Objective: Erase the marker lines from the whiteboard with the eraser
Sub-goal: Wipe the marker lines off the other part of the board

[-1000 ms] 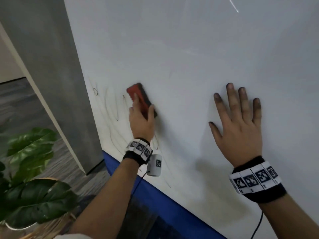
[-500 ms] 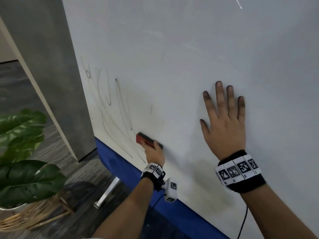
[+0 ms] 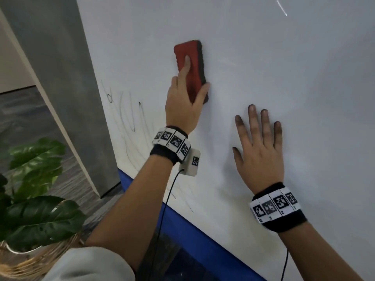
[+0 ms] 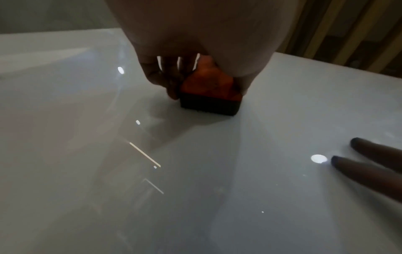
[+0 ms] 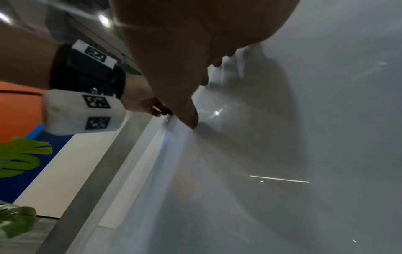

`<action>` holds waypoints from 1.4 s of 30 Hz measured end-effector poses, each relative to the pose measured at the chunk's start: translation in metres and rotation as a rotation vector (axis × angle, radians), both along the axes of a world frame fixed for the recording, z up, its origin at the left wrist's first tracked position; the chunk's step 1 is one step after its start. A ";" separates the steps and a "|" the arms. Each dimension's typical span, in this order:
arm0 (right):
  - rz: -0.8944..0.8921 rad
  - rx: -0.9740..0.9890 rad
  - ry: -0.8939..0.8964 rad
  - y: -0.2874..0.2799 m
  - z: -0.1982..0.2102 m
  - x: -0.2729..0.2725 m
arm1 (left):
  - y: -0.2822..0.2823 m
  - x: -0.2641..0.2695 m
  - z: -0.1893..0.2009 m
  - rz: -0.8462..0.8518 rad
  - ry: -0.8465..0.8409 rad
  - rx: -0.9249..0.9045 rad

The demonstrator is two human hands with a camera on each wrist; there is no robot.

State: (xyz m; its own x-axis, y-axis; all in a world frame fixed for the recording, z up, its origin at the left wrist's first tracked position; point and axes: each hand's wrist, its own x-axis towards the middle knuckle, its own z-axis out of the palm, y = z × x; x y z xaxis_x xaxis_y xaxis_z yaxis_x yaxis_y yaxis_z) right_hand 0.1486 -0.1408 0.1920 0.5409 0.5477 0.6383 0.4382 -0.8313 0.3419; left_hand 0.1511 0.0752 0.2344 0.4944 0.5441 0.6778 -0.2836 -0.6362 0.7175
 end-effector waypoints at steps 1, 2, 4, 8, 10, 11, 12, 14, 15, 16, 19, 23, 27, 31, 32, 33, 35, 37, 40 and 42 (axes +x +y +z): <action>-0.005 -0.001 0.006 0.000 -0.001 -0.001 | -0.003 0.002 -0.007 -0.023 -0.006 -0.059; -0.009 -0.004 0.014 0.000 -0.001 -0.001 | -0.008 0.002 -0.022 -0.040 -0.008 -0.134; -0.013 -0.010 0.020 0.000 -0.002 -0.002 | -0.026 -0.001 -0.066 -0.077 0.032 -0.298; -0.010 -0.015 0.026 -0.001 -0.005 -0.003 | -0.075 -0.027 -0.158 -0.121 0.208 -0.515; -0.016 -0.012 0.026 -0.002 -0.006 -0.004 | -0.088 -0.035 -0.192 -0.123 0.257 -0.602; -0.019 -0.013 0.029 -0.002 -0.007 -0.005 | -0.090 -0.036 -0.207 -0.115 0.281 -0.642; -0.020 -0.015 0.030 -0.002 -0.009 -0.005 | -0.091 -0.036 -0.220 -0.107 0.304 -0.679; -0.025 -0.023 0.034 -0.005 -0.015 -0.006 | -0.095 -0.035 -0.250 -0.089 0.356 -0.751; -0.029 -0.025 0.032 -0.007 -0.019 -0.007 | -0.097 -0.033 -0.265 -0.070 0.385 -0.773; -0.036 -0.024 0.026 -0.008 -0.023 -0.007 | -0.098 -0.032 -0.280 -0.049 0.413 -0.791; -0.054 -0.029 0.011 -0.009 -0.042 -0.009 | -0.101 -0.027 -0.333 0.000 0.495 -0.941; -0.083 -0.063 0.033 -0.012 -0.073 -0.015 | -0.109 -0.027 -0.381 0.023 0.688 -1.256; -0.075 -0.108 0.048 -0.022 -0.093 -0.017 | -0.121 -0.025 -0.364 0.050 0.605 -1.185; -0.073 -0.103 0.046 -0.022 -0.100 -0.015 | -0.113 -0.027 -0.335 -0.015 0.371 -0.899; -0.073 -0.097 0.048 -0.020 -0.101 -0.014 | -0.108 -0.024 -0.340 -0.017 0.347 -0.885; -0.071 -0.091 0.053 -0.019 -0.103 -0.015 | -0.103 -0.023 -0.349 0.013 0.345 -0.891; -0.064 -0.080 0.060 -0.018 -0.109 -0.015 | -0.094 -0.020 -0.383 0.086 0.428 -1.019; -0.055 -0.091 0.055 -0.020 -0.117 -0.016 | -0.087 -0.016 -0.424 0.112 0.584 -1.226; -0.037 -0.120 0.042 -0.026 -0.126 -0.014 | -0.066 0.007 -0.505 0.162 0.670 -1.294; -0.042 -0.122 0.051 -0.025 -0.128 -0.014 | -0.045 0.015 -0.501 0.161 0.673 -1.326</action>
